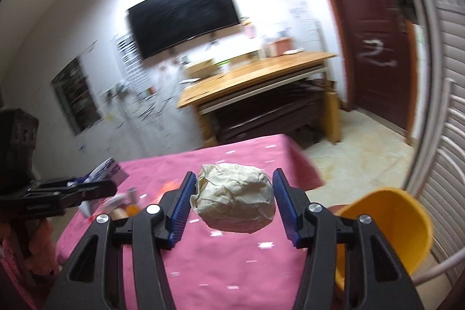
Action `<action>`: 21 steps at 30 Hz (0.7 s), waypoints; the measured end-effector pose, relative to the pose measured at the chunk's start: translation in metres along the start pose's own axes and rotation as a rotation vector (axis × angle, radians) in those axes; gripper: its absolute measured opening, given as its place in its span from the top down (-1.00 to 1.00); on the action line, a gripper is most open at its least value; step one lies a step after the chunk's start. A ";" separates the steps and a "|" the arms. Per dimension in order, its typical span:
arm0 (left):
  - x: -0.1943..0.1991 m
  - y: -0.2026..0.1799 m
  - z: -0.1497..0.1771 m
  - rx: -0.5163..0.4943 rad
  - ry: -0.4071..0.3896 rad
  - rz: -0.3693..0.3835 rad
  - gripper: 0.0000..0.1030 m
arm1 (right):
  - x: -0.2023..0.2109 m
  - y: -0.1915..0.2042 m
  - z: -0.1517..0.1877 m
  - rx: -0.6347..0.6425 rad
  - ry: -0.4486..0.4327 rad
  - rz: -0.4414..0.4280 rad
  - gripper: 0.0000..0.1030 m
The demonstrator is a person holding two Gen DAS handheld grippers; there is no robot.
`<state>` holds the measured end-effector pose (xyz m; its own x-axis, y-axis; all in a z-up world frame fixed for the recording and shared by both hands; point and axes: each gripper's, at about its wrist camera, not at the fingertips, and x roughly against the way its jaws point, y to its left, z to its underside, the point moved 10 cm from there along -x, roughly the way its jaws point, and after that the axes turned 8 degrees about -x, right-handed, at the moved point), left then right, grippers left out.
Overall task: Collect trash
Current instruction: 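Carry both items to the yellow bin and open both tools to drop them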
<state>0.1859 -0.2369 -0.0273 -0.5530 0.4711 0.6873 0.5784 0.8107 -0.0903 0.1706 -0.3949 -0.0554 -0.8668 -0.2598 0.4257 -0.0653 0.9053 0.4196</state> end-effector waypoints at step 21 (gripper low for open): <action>-0.215 -0.181 -0.027 -0.139 0.358 0.153 0.51 | -0.018 -0.230 0.042 -0.260 0.103 0.422 0.03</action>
<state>0.2167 -0.4940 -0.1398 -0.2252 0.4117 0.8831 0.7266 0.6748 -0.1293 0.1804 -0.5839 -0.1934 -0.7372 0.0671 0.6724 0.4168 0.8284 0.3742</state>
